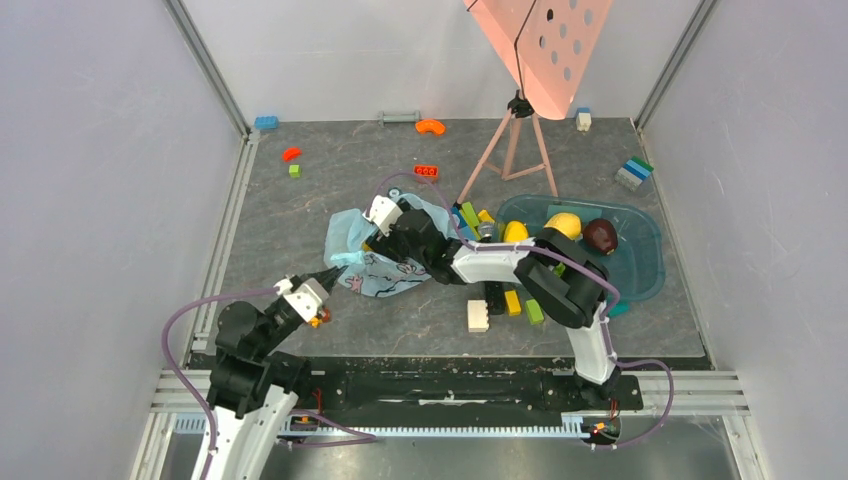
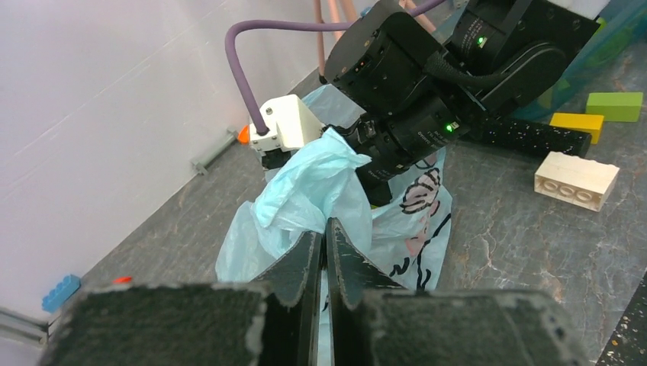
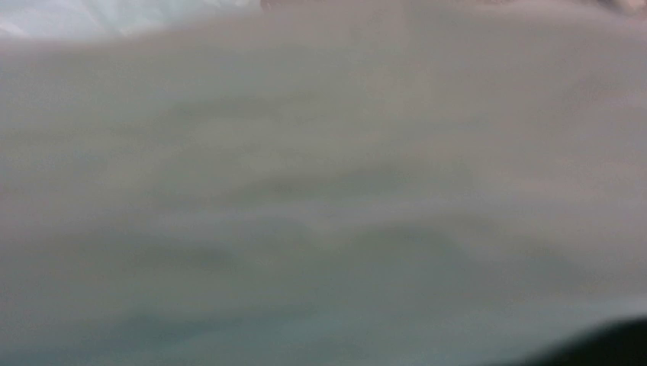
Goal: Take the fake fruits out of the plastic bag
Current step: Take out the fake fruit from the plastic bag.
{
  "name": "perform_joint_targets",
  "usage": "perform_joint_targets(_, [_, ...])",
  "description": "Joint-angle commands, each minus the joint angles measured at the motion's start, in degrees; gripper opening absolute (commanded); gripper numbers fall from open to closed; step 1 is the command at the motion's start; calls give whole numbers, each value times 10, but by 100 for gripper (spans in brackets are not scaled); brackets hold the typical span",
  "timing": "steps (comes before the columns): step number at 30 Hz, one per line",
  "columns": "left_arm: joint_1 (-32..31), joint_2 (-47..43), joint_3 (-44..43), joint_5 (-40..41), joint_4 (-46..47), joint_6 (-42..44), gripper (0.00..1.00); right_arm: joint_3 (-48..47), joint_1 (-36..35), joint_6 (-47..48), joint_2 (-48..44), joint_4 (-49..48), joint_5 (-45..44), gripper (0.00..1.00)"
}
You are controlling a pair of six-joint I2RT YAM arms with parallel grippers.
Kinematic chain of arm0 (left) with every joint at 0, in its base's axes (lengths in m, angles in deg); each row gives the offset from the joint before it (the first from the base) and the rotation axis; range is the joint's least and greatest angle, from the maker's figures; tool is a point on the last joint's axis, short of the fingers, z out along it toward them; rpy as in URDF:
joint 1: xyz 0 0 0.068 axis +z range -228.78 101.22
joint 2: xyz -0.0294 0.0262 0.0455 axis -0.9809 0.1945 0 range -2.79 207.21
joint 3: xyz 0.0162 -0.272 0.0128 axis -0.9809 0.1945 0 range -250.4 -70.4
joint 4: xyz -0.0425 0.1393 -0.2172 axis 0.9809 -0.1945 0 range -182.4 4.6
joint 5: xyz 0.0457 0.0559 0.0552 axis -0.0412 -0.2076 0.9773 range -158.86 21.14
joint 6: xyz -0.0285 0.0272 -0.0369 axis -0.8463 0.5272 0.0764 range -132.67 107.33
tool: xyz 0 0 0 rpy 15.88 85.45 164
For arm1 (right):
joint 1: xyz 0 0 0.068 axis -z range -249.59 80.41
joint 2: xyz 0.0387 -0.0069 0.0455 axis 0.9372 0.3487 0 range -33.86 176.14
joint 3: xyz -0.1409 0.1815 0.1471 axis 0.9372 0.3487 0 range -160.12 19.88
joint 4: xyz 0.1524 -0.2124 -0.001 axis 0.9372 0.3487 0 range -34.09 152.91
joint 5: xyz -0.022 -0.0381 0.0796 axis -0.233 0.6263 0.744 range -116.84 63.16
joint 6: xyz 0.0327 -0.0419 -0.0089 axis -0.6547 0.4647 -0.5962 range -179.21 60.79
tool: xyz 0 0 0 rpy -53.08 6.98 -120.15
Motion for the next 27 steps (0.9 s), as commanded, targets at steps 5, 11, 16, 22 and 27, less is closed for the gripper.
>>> perform_joint_targets(5, [-1,54,1,57,29,-1,11,-87,32,-5,76,28,24,81])
perform_joint_targets(11, [-2,85,-6,55,28,-1,10,-146,46,-10,123,90,43,81])
perform_joint_targets(16, [-1,84,0,62,27,-5,10,-169,53,-13,141,123,48,80])
perform_joint_targets(22, [-2,77,13,68,30,-8,9,-210,63,-25,164,178,73,65])
perform_joint_targets(27, [-1,64,21,75,34,-11,9,-211,66,-34,159,181,72,48])
